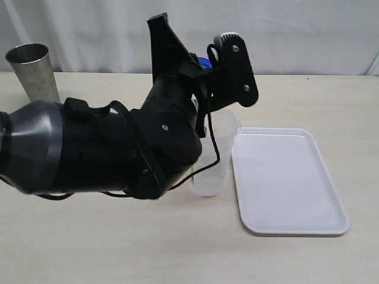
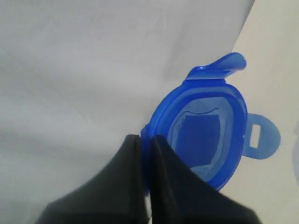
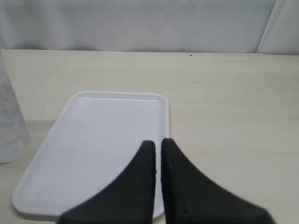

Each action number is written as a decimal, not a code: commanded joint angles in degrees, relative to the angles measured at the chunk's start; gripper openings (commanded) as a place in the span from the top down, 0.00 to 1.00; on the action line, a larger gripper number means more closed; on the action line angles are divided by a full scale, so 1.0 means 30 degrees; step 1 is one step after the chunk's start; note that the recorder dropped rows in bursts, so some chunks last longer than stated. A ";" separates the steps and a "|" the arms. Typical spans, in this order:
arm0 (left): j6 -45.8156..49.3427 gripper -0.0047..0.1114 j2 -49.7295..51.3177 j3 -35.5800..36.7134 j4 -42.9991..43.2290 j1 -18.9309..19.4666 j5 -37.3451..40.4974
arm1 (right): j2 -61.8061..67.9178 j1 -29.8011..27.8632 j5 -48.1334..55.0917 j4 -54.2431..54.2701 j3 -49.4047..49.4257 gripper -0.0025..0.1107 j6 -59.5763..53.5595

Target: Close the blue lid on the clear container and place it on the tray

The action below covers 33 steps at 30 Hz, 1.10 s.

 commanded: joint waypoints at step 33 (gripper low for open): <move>0.0962 0.96 -0.0158 0.0037 0.0066 -0.1868 -0.0611 | -0.0094 -0.0019 -0.0225 0.0015 0.0042 0.94 -0.0004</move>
